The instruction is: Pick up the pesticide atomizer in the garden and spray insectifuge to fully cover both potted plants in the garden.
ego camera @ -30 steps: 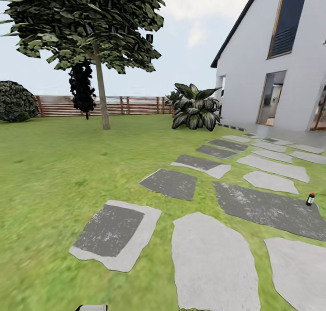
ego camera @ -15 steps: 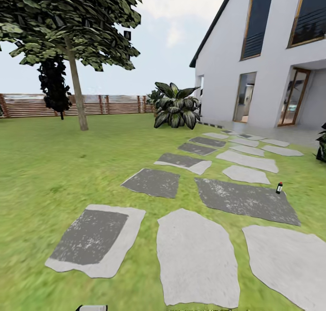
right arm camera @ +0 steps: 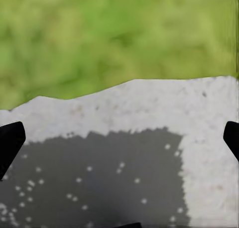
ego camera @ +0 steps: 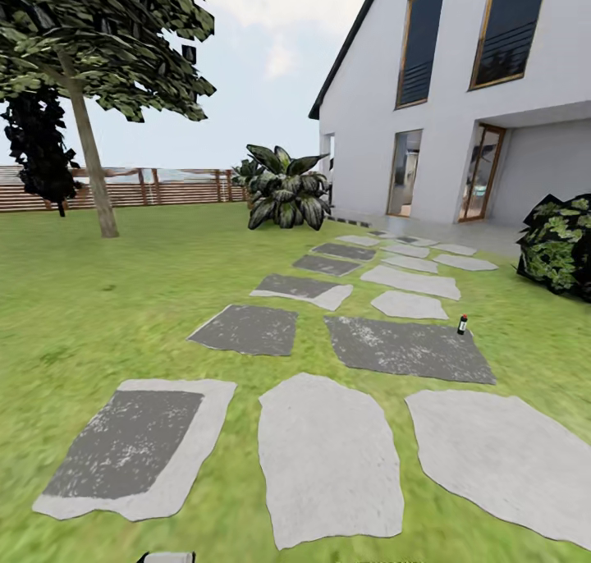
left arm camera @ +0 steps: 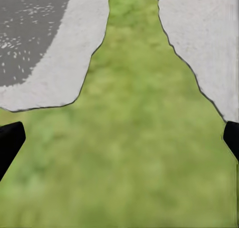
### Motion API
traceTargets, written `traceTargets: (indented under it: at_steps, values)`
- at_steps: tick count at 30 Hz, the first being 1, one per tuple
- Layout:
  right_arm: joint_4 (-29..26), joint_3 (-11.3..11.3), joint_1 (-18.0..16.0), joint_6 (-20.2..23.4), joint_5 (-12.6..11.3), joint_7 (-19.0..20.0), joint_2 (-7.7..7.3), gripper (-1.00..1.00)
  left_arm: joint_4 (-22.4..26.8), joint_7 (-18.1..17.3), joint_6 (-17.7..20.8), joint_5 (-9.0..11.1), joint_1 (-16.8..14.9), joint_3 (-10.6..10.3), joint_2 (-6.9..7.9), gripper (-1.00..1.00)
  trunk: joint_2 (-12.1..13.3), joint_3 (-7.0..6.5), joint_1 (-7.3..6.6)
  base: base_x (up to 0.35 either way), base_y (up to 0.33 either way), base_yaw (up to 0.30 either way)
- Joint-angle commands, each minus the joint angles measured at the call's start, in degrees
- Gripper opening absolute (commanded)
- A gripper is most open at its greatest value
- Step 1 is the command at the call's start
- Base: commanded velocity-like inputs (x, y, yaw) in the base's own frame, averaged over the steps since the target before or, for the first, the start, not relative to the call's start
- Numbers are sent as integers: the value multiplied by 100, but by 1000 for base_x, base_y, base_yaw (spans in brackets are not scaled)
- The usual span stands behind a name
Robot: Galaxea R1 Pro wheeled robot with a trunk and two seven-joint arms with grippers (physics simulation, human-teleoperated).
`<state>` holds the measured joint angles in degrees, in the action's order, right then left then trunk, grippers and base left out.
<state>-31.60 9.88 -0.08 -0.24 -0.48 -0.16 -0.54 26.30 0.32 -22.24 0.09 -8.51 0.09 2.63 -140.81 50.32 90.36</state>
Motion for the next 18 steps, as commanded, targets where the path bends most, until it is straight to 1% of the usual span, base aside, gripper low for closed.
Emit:
traceTargets:
  at_steps: [1, 6, 18]
  values:
    - [-4, 5, -1, -2, -5, -2, 1, 100, -2, 3, -17, 0, -2, 0, 1, 100, -2, 11, -1, 96, 0, -262]
    - [-4, 5, -1, -2, -5, -2, 1, 100, -2, 3, -18, 0, -2, 0, 1, 100, -2, 38, -1, 219, 0, -262]
    - [-4, 5, -1, -2, -5, -2, 1, 100, -2, 3, -17, 0, -2, 0, 1, 100, -2, 102, -1, 330, 0, -262]
